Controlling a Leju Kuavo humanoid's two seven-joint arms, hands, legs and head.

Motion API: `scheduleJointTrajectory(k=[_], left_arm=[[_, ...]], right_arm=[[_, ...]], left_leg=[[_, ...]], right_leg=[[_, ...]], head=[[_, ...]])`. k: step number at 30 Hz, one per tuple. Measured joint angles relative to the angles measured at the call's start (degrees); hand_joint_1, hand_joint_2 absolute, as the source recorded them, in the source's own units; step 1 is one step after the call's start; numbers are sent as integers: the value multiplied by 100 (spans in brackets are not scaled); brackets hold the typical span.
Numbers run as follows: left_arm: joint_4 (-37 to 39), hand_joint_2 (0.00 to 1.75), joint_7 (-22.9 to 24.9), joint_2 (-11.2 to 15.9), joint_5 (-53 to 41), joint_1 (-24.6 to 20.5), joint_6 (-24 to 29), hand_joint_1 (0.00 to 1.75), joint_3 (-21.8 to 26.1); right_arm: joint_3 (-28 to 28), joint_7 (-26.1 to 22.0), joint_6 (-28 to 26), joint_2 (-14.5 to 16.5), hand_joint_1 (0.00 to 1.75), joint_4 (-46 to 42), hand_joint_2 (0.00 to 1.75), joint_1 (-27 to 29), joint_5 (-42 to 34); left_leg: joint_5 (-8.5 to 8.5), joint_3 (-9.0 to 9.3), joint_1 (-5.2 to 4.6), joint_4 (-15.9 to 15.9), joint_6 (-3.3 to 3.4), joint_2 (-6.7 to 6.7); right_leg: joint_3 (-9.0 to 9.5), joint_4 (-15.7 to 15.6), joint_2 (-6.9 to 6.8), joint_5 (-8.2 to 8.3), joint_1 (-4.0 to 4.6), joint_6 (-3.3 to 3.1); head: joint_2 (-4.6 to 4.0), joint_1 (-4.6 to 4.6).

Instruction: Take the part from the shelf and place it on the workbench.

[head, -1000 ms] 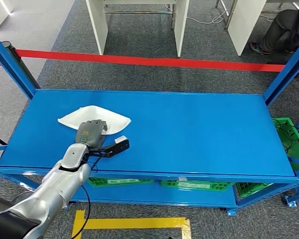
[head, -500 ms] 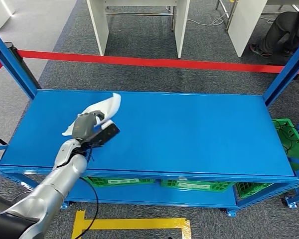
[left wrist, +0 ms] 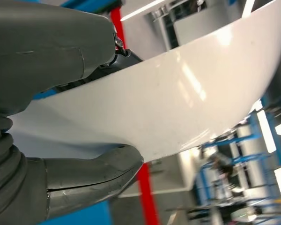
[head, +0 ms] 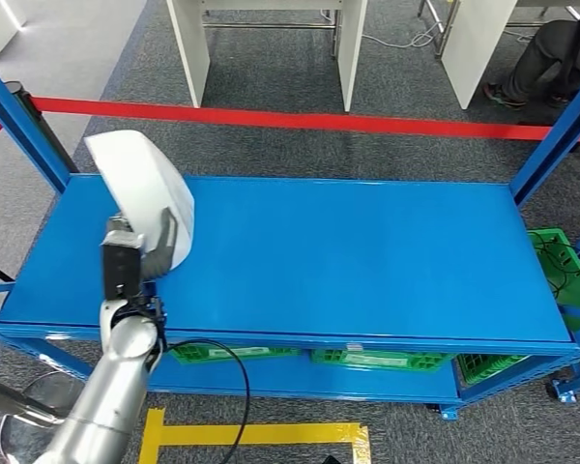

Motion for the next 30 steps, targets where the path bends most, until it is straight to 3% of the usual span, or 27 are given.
scheduleJointTrajectory(k=[11, 16, 18, 20, 21, 22, 23, 25, 26, 28, 30], left_arm=[[-2832, 175, -445, 768, 152, 1418, 20, 175, -156], [-3618, 175, -628, 1033, 49, 1915, -1, 175, -157], [-3804, 175, -674, 1076, 29, 2037, -25, 175, -158], [-3928, 175, -696, 1112, -7, 2151, -56, 175, -160], [-3981, 175, -698, 1132, -57, 2213, -60, 175, -163], [-4018, 175, -696, 1150, -123, 2273, -50, 175, -168], [-4053, 175, -692, 1171, -195, 2331, -26, 175, -173], [-4121, 175, -680, 1213, -292, 2442, 43, 175, -177], [-4161, 175, -664, 1234, -317, 2505, 88, 175, -171], [-4243, 175, -623, 1262, -353, 2657, 184, 175, -144], [-4306, 175, -589, 1271, -382, 2828, 268, 175, -105]], right_arm=[[-376, -85, 430, -51, 0, 0, 0, 72, -445], [-545, -70, 634, -55, 0, -2, 0, 77, -565], [-578, -58, 575, -59, 0, -4, 0, 76, -551], [-593, -8, 442, -63, 0, -5, 0, 80, -512], [-601, 26, 329, -67, 0, -7, 0, 87, -485], [-608, 56, 197, -71, 0, -11, 0, 94, -462], [-615, 86, 56, -75, 0, -17, 0, 97, -442], [-621, 166, -180, -86, 0, -28, 0, 88, -421], [-626, 227, -289, -90, 0, -32, 0, 82, -424], [-659, 357, -491, -95, 0, -39, 0, 83, -462], [-736, 430, -647, -105, 0, -56, 0, 101, -562]], left_leg=[[-8, -3, 6, -4, -6, 4], [23, 94, 13, -158, 131, 16], [80, 172, 51, -284, 165, 31], [84, 182, 55, -296, 173, 38], [77, 181, 59, -290, 165, 39], [68, 182, 66, -282, 150, 39], [53, 183, 79, -262, 127, 37], [3, 178, 108, -185, 50, 34], [-32, 167, 107, -123, 0, 33], [-68, 149, 95, -45, -85, 31], [-72, 143, 105, -29, -136, 28]], right_leg=[[-5, 0, 5, -14, 4, -3], [24, -56, -6, -32, -13, 89], [-145, 321, -10, -275, -14, 112], [-502, 1077, -10, -642, -38, 149], [-651, 1372, -12, -736, -53, 171], [-713, 1481, -14, -720, -69, 193], [-655, 1343, -17, -585, -84, 213], [-310, 636, -19, -224, -120, 250], [-134, 311, -4, -108, -130, 236], [26, 48, 25, -69, -124, 170], [27, 66, 32, -57, -108, 77]], head=[[0, 1], [0, 0], [0, 11], [0, 17], [0, 20], [0, 19], [0, 20], [0, 25], [0, 28], [0, 27], [0, 21]])
